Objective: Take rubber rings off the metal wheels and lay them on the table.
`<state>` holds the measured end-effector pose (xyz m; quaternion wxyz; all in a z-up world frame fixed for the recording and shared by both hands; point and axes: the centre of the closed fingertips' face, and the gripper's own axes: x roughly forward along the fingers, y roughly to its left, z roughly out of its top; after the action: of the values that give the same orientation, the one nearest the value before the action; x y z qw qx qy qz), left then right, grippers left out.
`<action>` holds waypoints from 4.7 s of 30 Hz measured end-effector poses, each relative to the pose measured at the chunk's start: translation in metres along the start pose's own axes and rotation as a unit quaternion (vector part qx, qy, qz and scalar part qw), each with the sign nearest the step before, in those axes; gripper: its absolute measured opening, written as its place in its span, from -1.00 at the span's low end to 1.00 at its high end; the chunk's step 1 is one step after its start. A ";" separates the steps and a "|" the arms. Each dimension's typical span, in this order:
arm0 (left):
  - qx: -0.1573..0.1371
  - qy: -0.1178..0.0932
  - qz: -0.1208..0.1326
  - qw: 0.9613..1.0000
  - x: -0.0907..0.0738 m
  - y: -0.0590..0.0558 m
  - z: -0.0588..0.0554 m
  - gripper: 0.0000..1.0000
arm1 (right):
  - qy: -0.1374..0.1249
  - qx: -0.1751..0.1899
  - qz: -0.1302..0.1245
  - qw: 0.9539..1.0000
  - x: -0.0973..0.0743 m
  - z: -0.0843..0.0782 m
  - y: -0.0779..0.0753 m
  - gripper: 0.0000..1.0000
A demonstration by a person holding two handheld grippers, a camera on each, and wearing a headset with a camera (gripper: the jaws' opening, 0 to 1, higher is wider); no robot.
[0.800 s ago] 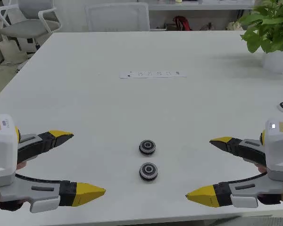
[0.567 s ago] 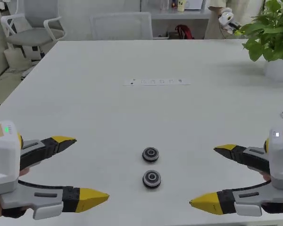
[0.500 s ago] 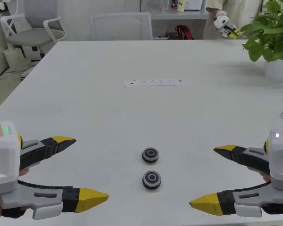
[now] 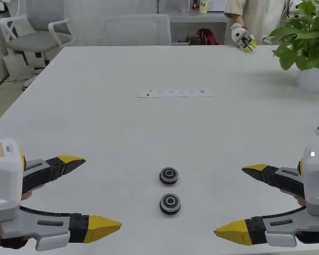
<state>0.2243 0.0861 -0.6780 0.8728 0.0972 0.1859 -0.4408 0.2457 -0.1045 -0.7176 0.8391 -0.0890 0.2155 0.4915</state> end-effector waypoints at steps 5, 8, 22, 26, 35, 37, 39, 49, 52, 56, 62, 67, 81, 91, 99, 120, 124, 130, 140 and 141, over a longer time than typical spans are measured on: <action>0.000 0.001 0.002 1.000 -0.001 0.001 0.000 0.80 | 0.003 -0.002 0.001 1.000 0.000 -0.002 0.000 0.88; 0.003 0.005 0.003 1.000 -0.002 0.002 -0.001 0.80 | 0.006 -0.004 0.002 1.000 0.000 -0.003 -0.001 0.89; 0.010 0.017 -0.001 1.000 -0.002 0.004 -0.006 0.79 | 0.014 -0.009 0.009 1.000 0.002 -0.006 0.001 0.89; 0.013 0.019 -0.004 1.000 0.000 0.004 -0.006 0.79 | 0.016 -0.013 0.012 1.000 0.004 -0.007 0.000 0.89; 0.014 0.017 -0.004 1.000 0.003 0.009 -0.003 0.79 | 0.015 -0.016 0.017 1.000 0.007 -0.007 -0.003 0.86; 0.012 0.017 -0.005 1.000 0.005 0.011 -0.003 0.79 | 0.015 -0.018 0.018 1.000 0.009 -0.008 -0.003 0.85; 0.014 0.019 -0.007 1.000 0.008 0.011 -0.003 0.79 | 0.014 -0.019 0.020 1.000 0.011 -0.008 -0.005 0.83; 0.028 0.020 -0.015 0.999 0.016 0.017 0.001 0.75 | 0.012 -0.031 0.026 0.999 0.020 -0.007 -0.013 0.71; 0.029 0.020 -0.015 0.999 0.018 0.021 0.002 0.74 | 0.012 -0.038 0.026 0.999 0.021 -0.006 -0.016 0.64; 0.029 0.018 -0.015 0.999 0.022 0.027 0.004 0.73 | 0.009 -0.040 0.027 0.999 0.024 -0.002 -0.020 0.59; 0.036 0.021 -0.019 0.999 0.028 0.032 0.005 0.66 | 0.014 -0.049 0.036 0.998 0.030 -0.001 -0.022 0.54; 0.040 0.020 -0.024 0.999 0.034 0.033 0.006 0.63 | 0.015 -0.058 0.040 0.997 0.034 0.002 -0.023 0.49; 0.058 0.033 -0.048 0.997 0.049 0.030 0.003 0.51 | 0.023 -0.071 0.056 0.996 0.045 0.001 -0.023 0.35; 0.073 0.044 -0.058 0.995 0.058 0.029 -0.002 0.34 | 0.042 -0.079 0.070 0.994 0.055 -0.008 -0.023 0.24; 0.067 0.054 -0.068 0.994 0.065 0.026 -0.010 0.31 | 0.049 -0.080 0.078 0.993 0.062 -0.012 -0.021 0.19; 0.050 0.056 -0.107 0.991 0.084 0.007 -0.016 0.15 | 0.072 -0.096 0.108 0.987 0.080 -0.025 -0.013 -0.02; 0.047 0.053 -0.108 0.992 0.087 0.009 -0.013 0.12 | 0.077 -0.097 0.117 0.985 0.084 -0.027 -0.009 -0.08; 0.051 0.065 -0.118 0.990 0.096 0.005 -0.018 0.07 | 0.092 -0.112 0.133 0.981 0.089 -0.034 -0.003 -0.15; 0.047 0.072 -0.134 0.987 0.107 -0.002 -0.022 0.00 | 0.099 -0.113 0.144 0.978 0.097 -0.035 -0.001 -0.25; 0.042 0.071 -0.134 0.988 0.108 -0.002 -0.022 -0.01 | 0.099 -0.112 0.145 0.978 0.098 -0.035 -0.001 -0.27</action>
<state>0.2760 0.0125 -0.7422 0.7854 0.1388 0.2398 -0.5534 0.2785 -0.0408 -0.7926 0.7181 -0.1984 0.2521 0.6176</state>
